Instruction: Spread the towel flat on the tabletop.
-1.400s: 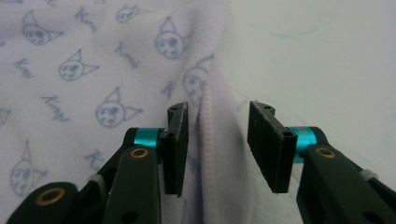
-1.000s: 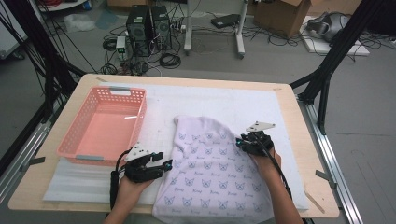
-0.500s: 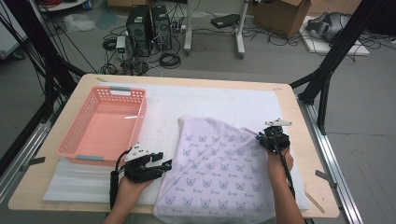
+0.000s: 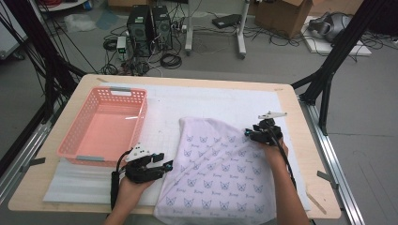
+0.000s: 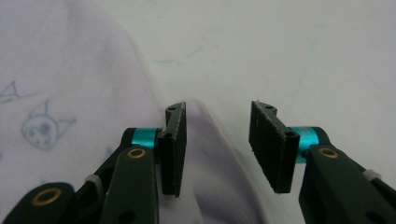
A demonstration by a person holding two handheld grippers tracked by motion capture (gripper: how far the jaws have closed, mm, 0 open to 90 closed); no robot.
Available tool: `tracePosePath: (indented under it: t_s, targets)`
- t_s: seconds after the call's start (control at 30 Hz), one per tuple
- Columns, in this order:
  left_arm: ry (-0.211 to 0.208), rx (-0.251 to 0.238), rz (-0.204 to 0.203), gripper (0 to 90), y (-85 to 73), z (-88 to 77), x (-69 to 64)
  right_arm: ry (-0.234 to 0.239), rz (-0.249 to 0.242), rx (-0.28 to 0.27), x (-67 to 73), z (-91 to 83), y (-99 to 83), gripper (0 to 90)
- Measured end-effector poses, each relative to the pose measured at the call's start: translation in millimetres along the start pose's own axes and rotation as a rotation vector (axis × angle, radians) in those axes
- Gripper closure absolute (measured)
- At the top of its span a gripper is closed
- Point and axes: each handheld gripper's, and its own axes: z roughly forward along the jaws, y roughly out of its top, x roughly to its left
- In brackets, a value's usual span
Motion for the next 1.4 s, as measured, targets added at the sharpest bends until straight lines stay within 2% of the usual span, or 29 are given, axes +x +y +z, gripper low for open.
tracePosePath:
  t_s: [0.07, 0.13, 0.2, 0.27, 0.3, 0.4, 0.43, 0.47, 0.5, 0.53, 0.63, 0.77, 0.93, 1.03, 1.13, 1.2, 1.3, 1.4]
  targets:
    - [-0.002, 0.004, 0.0, 48.0, -0.1, 0.0, 0.7, 0.025, -0.042, 0.031, 3.1, 9.7, 5.8, 63.6]
    - [-0.002, 0.002, 0.0, 48.0, -0.1, 0.0, 0.7, 0.069, -0.06, 0.032, 3.2, 12.7, 9.7, 85.0]
    - [-0.003, 0.0, -0.001, 48.0, -0.3, -0.1, 0.5, -0.004, -0.111, 0.041, 4.8, 13.5, 13.1, 87.5]
    - [-0.004, 0.002, -0.001, 48.0, -0.3, -0.2, 0.4, -0.112, -0.099, 0.025, -0.1, 12.8, 15.3, 87.8]
    - [-0.004, 0.001, -0.002, 48.0, -0.3, 0.0, 0.5, -0.168, -0.067, 0.0, -4.6, 9.8, 15.6, 87.8]
    - [-0.001, 0.001, -0.002, 48.0, -0.5, 0.2, 0.0, -0.338, 0.075, -0.082, -21.5, -3.9, 13.7, 87.7]
    - [-0.001, 0.001, -0.002, 48.0, -0.5, 0.2, -0.1, -0.367, 0.114, -0.091, -25.9, -8.7, 12.5, 87.5]
    - [-0.002, 0.002, 0.0, 48.1, -0.5, 0.3, -0.1, -0.373, 0.139, -0.095, -29.5, -11.7, 10.8, 86.6]
    - [-0.002, 0.004, 0.0, 48.5, -0.5, 0.3, -0.2, -0.361, 0.157, -0.081, -31.7, -12.9, 9.6, 82.8]
    - [-0.004, 0.006, 0.0, 49.4, -0.4, 0.2, -0.5, -0.366, 0.148, -0.077, -31.7, -14.4, 8.2, 74.4]
    - [0.011, 0.004, -0.003, 53.2, 0.0, -0.6, -1.1, -0.33, 0.133, -0.1, -28.0, -22.3, 1.9, 67.7]
    - [0.042, 0.012, -0.009, 62.8, 1.5, -0.8, -0.2, -0.252, 0.098, -0.113, -20.4, -38.2, -9.8, 63.6]
    - [0.059, 0.041, -0.016, 69.6, 8.0, 11.0, 0.7, -0.131, 0.026, -0.125, -4.7, -65.5, -31.6, 62.2]
    - [0.106, 0.068, -0.032, 70.1, 13.5, 22.1, 3.6, -0.091, 0.01, -0.154, 7.4, -81.6, -44.6, 62.1]
    - [0.151, 0.093, -0.018, 70.1, 19.4, 33.0, 5.5, -0.044, -0.042, -0.162, 20.0, -92.8, -59.4, 61.9]
    - [0.161, 0.101, -0.009, 69.5, 22.9, 40.5, 4.8, -0.023, -0.059, -0.155, 26.6, -97.7, -67.5, 62.0]
    - [0.161, 0.135, -0.006, 64.2, 27.5, 53.3, 2.5, 0.0, -0.072, -0.155, 29.4, -102.1, -71.0, 61.8]
    - [0.12, 0.143, -0.004, 56.1, 31.4, 62.4, -4.1, 0.011, -0.063, -0.173, 29.7, -105.3, -70.1, 61.6]
